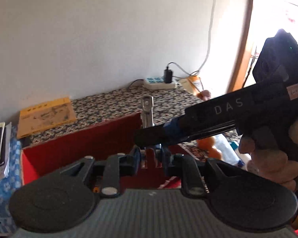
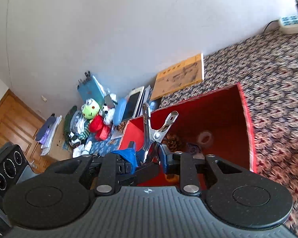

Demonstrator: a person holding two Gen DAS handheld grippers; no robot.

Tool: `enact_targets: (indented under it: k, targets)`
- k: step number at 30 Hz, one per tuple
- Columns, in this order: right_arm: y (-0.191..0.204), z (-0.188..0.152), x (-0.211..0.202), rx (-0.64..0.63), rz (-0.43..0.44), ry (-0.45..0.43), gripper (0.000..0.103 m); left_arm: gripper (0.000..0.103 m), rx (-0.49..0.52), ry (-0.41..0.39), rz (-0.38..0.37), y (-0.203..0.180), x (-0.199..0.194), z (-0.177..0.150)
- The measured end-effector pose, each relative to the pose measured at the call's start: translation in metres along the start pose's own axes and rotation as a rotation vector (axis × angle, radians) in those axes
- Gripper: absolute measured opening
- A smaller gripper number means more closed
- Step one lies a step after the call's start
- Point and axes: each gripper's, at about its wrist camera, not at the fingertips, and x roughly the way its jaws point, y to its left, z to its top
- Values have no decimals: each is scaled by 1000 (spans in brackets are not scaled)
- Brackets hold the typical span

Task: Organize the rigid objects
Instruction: 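Carry the clip up over the red box and lower it inside, then open the right gripper to release the clip in the box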

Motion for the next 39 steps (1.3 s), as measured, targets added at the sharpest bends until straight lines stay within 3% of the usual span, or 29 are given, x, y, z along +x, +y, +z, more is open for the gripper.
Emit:
enact_targets:
  k: [6, 19, 27, 39]
  targets:
    - [-5, 3, 59, -25, -3, 121, 7, 20, -62, 86, 105, 35, 25, -15]
    - [-6, 6, 131, -79, 25, 332, 7, 21, -188, 289, 303, 69, 57, -31]
    - [-5, 0, 148, -79, 42, 370, 9, 21, -241, 363, 376, 83, 65, -39]
    - [-14, 0, 145, -31, 46, 318, 12, 22, -259, 384, 409, 88, 72, -45]
